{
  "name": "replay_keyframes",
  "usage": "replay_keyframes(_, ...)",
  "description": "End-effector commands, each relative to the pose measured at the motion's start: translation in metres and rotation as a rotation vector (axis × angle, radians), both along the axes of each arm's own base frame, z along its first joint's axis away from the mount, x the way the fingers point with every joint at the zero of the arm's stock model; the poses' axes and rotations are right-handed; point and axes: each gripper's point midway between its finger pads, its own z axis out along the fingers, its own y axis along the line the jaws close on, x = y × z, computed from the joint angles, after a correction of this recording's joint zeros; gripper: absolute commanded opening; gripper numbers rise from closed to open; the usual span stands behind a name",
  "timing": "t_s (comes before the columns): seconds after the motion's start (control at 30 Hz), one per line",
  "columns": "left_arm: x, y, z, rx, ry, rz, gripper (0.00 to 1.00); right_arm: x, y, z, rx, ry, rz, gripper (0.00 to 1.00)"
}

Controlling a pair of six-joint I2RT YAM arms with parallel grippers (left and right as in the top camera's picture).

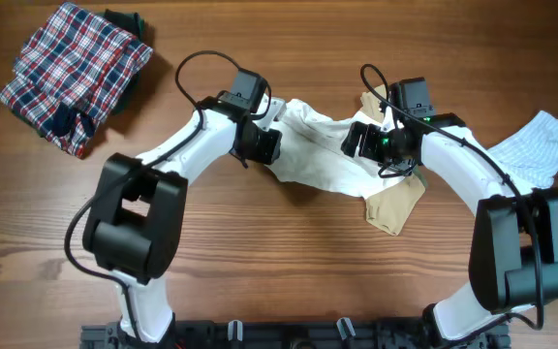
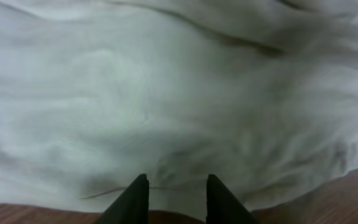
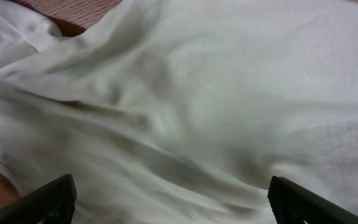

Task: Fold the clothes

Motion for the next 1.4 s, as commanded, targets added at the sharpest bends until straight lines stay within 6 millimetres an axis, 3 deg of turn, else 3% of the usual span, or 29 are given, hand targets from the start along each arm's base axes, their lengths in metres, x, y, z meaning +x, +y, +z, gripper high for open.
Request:
replay_keyframes(0.0, -0.015, -0.004, -0.023, 0.000, 0.084, -0.009, 0.28, 0.004, 0.003, -0.001, 0.014, -0.003, 0.022, 1.00)
replay_keyframes(0.23, -0.033, -0.007, -0.028, 0.026, 0.138, -0.035, 0.22, 0.008, 0.003, 0.000, 0.015, -0.018, 0.021, 1.00)
replay_keyframes(0.43, -0.058, 0.009, -0.031, 0.096, 0.243, -0.029, 0.12, 0.021, -0.005, 0.004, 0.012, -0.074, 0.021, 1.00)
replay_keyframes(0.63, -0.047, 0.050, -0.038, 0.308, 0.192, 0.062, 0.13, 0.027, -0.034, 0.003, -0.032, -0.085, -0.026, 1.00)
replay_keyframes(0.87, -0.048, 0.087, -0.038, 0.339, 0.261, 0.148, 0.13, 0.032, -0.053, 0.004, -0.042, -0.100, -0.052, 1.00)
replay_keyframes(1.03, -0.048, 0.113, -0.037, 0.341, 0.310, 0.238, 0.12, 0.037, -0.053, 0.006, -0.041, -0.122, -0.052, 1.00)
replay_keyframes(1.37, -0.053, 0.101, -0.033, 0.346, 0.302, 0.200, 0.20, 0.040, -0.046, 0.009, -0.007, -0.147, -0.015, 1.00)
